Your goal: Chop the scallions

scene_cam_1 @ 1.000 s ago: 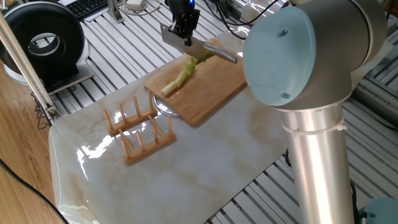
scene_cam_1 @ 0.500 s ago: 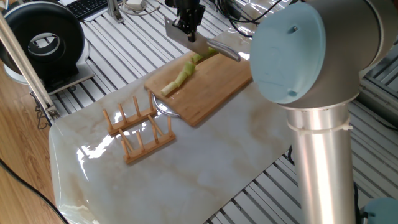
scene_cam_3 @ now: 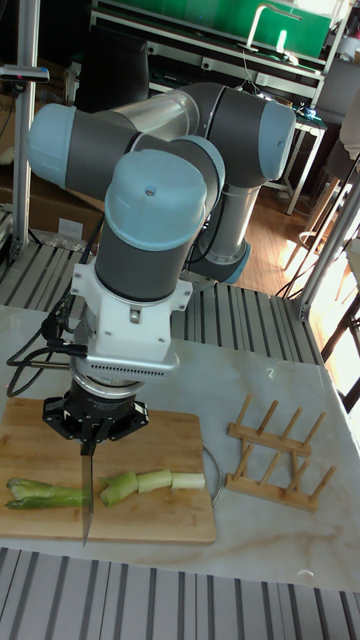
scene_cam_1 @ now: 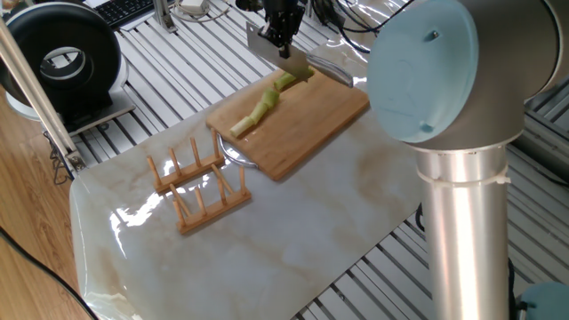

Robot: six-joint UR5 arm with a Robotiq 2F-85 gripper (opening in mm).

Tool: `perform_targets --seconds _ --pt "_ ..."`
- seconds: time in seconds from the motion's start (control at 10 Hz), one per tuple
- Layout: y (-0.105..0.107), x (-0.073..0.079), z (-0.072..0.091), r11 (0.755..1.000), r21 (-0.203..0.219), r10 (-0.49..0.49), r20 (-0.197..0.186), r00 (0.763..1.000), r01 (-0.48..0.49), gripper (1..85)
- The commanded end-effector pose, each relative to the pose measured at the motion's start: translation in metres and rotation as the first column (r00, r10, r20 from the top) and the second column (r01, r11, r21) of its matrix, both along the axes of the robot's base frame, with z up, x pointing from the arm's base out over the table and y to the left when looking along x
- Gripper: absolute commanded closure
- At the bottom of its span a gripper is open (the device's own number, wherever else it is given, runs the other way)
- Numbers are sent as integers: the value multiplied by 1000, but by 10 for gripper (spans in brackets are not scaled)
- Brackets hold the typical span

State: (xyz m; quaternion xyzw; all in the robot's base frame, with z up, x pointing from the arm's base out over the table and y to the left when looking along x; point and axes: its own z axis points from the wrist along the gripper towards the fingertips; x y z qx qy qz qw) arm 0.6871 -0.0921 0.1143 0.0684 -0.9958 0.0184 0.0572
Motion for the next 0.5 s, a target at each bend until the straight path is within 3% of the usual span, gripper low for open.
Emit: perform_targets --seconds 0.0,0.3,0.4 --pt "1 -2 -1 997 14 -80 -1 997 80 843" --pt "-7 -1 -1 1000 17 -9 2 1000 9 843" --pt "-16 1 -8 1000 8 11 4 1000 -11 843"
